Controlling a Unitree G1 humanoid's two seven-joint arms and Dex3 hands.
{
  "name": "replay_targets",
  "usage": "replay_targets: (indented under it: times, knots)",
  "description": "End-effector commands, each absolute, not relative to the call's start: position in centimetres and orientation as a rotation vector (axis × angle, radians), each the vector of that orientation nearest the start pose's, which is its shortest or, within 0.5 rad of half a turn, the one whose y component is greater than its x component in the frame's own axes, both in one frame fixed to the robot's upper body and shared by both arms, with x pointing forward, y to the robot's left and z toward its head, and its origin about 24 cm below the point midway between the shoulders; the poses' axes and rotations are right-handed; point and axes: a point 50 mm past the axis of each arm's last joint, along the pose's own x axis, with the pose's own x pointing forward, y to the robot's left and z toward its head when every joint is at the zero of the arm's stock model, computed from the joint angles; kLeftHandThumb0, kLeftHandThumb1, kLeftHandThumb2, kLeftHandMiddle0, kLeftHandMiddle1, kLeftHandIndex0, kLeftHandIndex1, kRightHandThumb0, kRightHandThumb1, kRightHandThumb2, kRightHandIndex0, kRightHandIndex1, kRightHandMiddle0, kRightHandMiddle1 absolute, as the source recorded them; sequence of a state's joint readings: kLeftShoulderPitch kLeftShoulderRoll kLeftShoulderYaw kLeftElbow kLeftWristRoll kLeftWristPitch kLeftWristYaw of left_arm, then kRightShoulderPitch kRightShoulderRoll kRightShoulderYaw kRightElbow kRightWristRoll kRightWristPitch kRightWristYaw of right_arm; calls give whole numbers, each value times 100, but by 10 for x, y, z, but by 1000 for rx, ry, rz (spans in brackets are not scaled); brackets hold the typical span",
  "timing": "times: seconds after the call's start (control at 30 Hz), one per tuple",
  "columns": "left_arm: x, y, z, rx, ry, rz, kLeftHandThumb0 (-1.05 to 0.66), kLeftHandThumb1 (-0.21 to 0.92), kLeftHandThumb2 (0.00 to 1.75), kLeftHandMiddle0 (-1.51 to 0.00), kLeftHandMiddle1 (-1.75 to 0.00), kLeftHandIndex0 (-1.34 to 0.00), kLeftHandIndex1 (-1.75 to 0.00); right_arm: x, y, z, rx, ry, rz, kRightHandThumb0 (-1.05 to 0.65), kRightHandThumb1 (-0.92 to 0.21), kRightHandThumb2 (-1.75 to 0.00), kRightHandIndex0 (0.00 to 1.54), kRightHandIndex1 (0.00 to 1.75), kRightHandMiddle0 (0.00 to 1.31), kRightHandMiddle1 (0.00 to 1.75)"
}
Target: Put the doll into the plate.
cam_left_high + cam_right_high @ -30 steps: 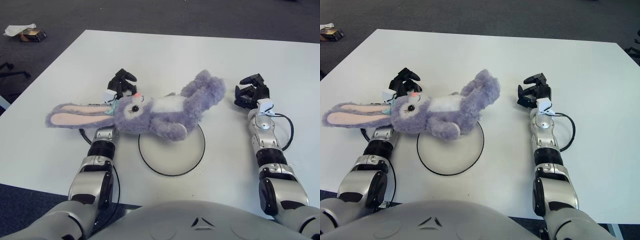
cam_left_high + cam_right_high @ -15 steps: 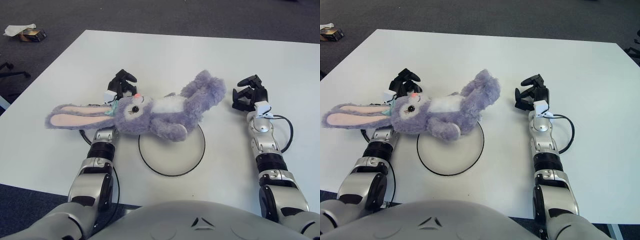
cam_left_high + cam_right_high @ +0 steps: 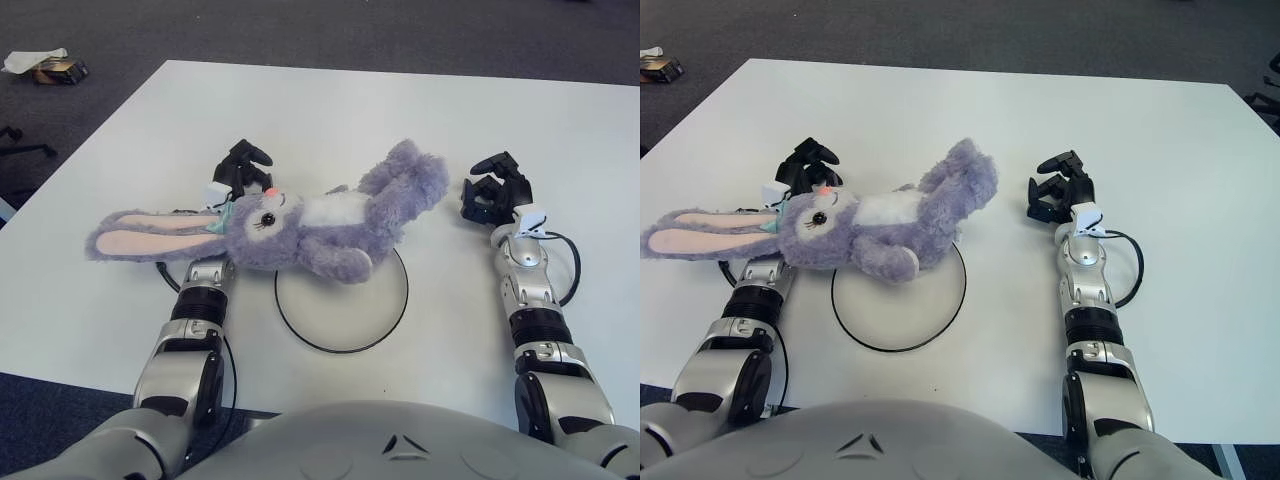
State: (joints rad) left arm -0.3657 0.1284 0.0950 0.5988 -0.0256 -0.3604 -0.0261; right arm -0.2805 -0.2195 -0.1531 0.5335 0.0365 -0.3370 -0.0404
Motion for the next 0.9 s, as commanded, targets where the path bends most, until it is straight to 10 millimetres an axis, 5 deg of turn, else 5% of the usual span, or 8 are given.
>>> replay_targets:
  times: [0.0,0.87]
  knots:
    - [293,179,5,89,17,11,-1,22,144,-57,-175,-56,-175,267,-217,-10,-90,72,-173,-1,-31,-131,67,165,38,175]
    - [290,179,6,95,20,9,-1,22,144,-57,-175,-56,-175,264,-216,-9,-44,67,-156,-1,-33,-127,67,160,38,175]
